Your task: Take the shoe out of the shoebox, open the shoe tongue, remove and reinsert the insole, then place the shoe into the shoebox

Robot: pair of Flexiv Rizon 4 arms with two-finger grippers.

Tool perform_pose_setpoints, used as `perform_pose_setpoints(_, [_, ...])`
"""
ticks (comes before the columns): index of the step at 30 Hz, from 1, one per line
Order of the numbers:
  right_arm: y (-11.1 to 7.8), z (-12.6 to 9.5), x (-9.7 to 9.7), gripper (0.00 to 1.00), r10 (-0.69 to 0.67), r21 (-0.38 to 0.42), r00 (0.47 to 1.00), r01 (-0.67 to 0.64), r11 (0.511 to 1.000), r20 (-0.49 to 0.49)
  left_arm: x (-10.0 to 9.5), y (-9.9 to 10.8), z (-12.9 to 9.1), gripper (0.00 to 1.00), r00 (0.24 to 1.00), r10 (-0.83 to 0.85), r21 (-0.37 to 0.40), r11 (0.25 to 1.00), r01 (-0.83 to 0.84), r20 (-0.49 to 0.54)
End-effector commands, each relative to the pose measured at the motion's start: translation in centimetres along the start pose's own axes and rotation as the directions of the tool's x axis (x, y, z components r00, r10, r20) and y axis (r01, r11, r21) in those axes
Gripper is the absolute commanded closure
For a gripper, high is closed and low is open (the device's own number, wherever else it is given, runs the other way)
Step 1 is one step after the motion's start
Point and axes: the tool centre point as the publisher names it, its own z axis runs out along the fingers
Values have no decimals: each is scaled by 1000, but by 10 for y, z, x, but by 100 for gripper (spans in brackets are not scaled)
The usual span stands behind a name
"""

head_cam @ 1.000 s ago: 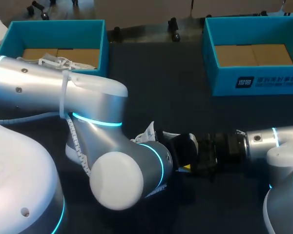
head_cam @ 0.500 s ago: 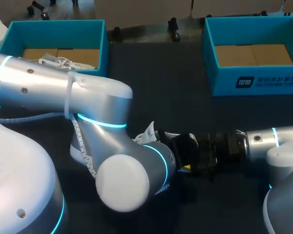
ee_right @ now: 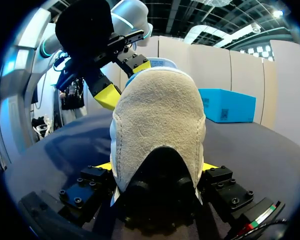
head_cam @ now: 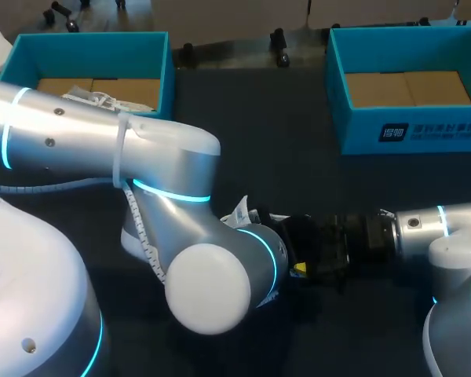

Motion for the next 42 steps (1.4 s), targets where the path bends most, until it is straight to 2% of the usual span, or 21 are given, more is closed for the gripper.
perform_pose_setpoints(1, [2, 0, 1, 100, 1, 6, 1000, -1, 1000, 0, 2, -2, 3, 78, 1000, -2, -1, 1000, 2, 9])
perform_pose_setpoints(4, [2, 0, 1, 100, 1, 6, 1000, -1, 1000, 0, 2, -3, 6, 84, 1000, -3, -2, 1000, 3, 17])
perform_pose_setpoints(5, [2, 0, 1, 100, 1, 6, 1000, -1, 1000, 0, 2, -3, 7, 90, 1000, -4, -4, 1000, 4, 21])
perform_pose_setpoints(6, [2, 0, 1, 100, 1, 6, 1000, -1, 1000, 0, 2, -2, 8, 100, 1000, -5, -5, 1000, 5, 23])
perform_pose_setpoints(19, [2, 0, 1, 100, 1, 6, 1000, -1, 1000, 0, -6, -11, -3, 100, 998, -59, 13, 998, 58, 33])
perform_pose_setpoints(37, [2, 0, 1, 100, 1, 6, 1000, -1, 1000, 0, -4, -29, -5, 100, 995, -92, 9, 996, 92, 27])
perform_pose_setpoints(38, [2, 0, 1, 100, 1, 6, 1000, -1, 1000, 0, -4, -30, -6, 96, 996, -91, 13, 996, 91, 25])
perform_pose_setpoints(39, [2, 0, 1, 100, 1, 6, 1000, -1, 1000, 0, -5, -30, -7, 75, 996, -91, 18, 996, 90, 23])
perform_pose_setpoints(40, [2, 0, 1, 100, 1, 6, 1000, -1, 1000, 0, -5, -30, -8, 67, 996, -90, 23, 996, 90, 21])
perform_pose_setpoints(42, [2, 0, 1, 100, 1, 6, 1000, -1, 1000, 0, -7, -29, -11, 65, 996, -90, 34, 995, 90, 14])
